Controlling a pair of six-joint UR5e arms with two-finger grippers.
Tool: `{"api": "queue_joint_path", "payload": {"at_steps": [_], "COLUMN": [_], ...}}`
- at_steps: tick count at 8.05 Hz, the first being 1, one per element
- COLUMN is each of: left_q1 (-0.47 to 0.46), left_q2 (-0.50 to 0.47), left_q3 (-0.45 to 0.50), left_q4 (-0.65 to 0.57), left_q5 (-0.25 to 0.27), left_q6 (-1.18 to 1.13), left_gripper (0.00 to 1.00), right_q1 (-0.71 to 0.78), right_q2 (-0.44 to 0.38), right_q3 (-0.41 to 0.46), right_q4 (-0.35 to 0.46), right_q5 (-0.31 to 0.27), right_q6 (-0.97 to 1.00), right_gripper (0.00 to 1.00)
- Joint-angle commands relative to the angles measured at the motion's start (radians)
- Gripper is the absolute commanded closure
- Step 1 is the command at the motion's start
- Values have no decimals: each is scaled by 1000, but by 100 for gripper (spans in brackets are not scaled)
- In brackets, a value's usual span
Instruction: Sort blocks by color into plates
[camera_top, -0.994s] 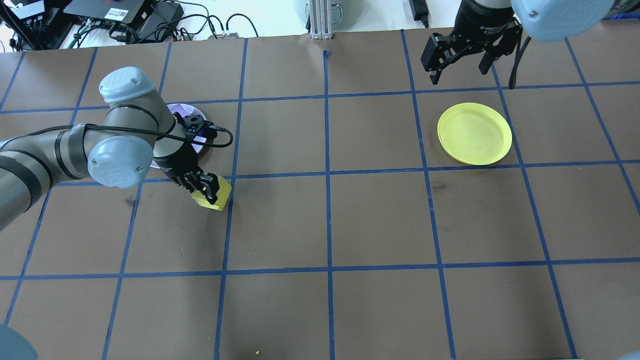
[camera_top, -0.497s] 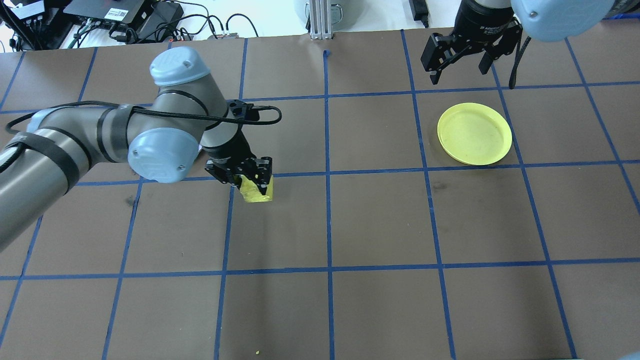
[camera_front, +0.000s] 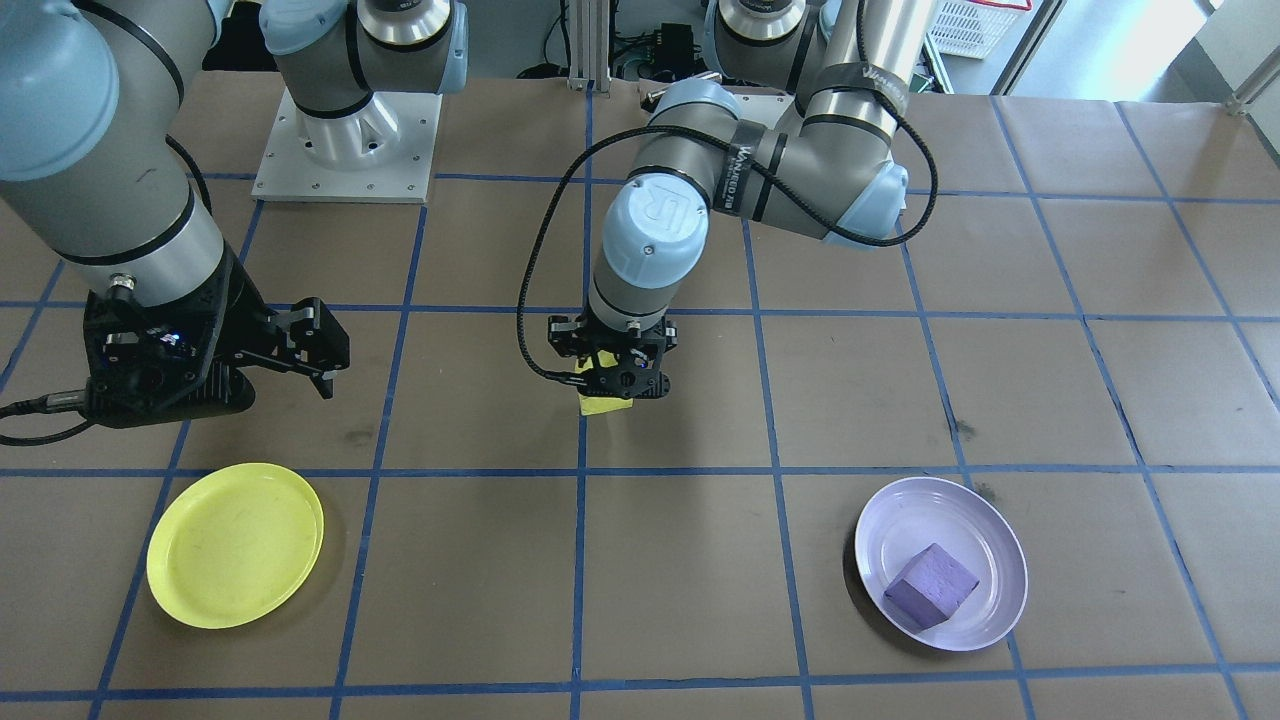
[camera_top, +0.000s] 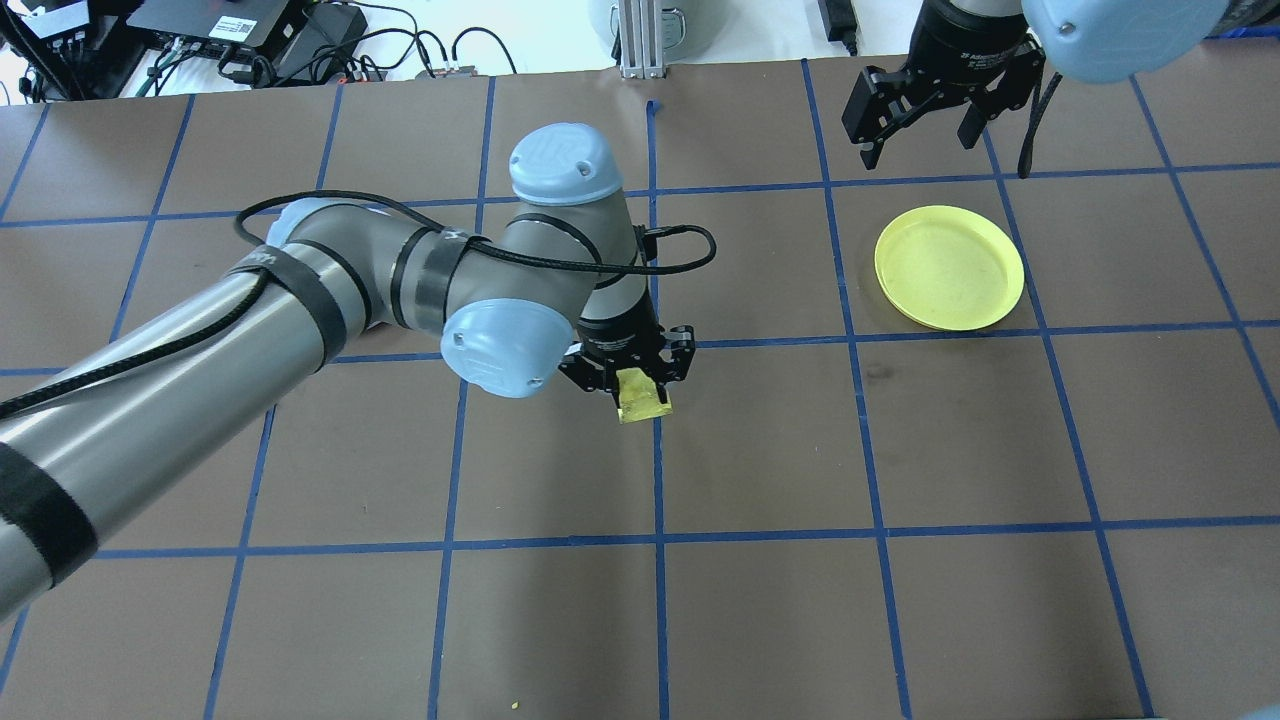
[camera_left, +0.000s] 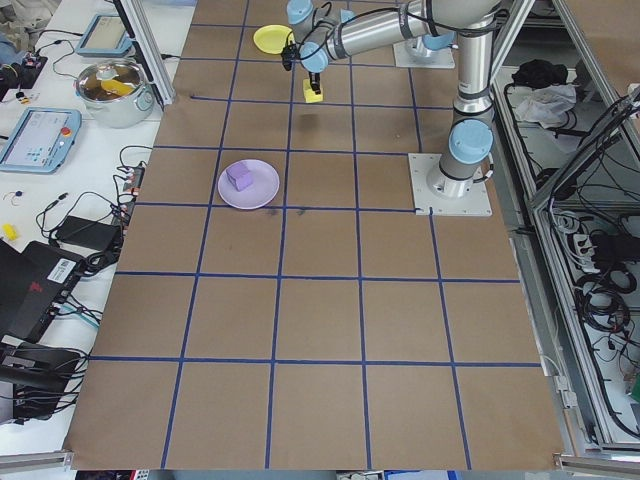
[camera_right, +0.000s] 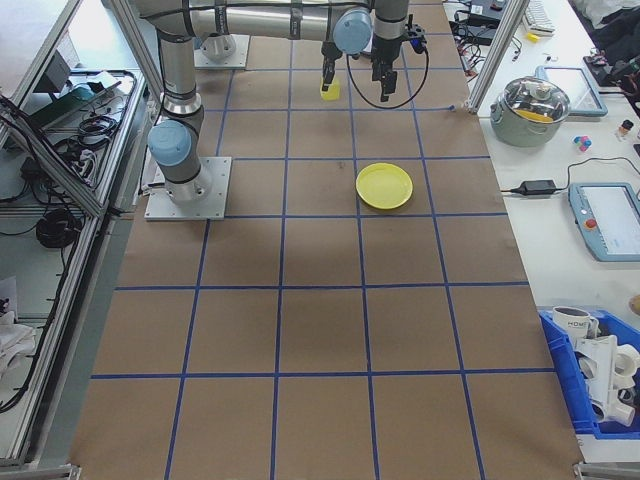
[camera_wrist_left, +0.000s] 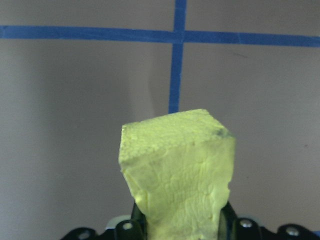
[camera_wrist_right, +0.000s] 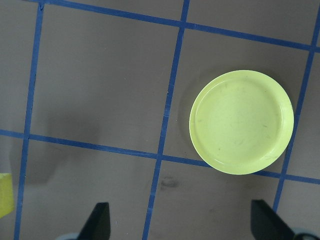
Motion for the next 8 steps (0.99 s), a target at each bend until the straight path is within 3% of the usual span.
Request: {"api": "queue_joint_path", "payload": {"at_steps": [1,2,4,8], "left_q1": [-60,-66,-81,-129], "left_q2": [-52,-61,-80,-106], "left_q3": [61,60,57,54], "left_q4": [21,23,29,61], "left_q5": [-13,-36,-29,-27], "left_q6": [-94,-157,-148,6], "left_gripper": [100,100,100,100], "right_q1": [-2,-3,-23,-26], "right_q2": [0,0,0,-6], "right_q3": [0,0,3,23], "right_q4": [-1,-1,0,3], "right_q5": [0,-2,-2,-36], "right_q6": [-2,-2,-8,-5], "right_gripper": [0,0,0,0]}}
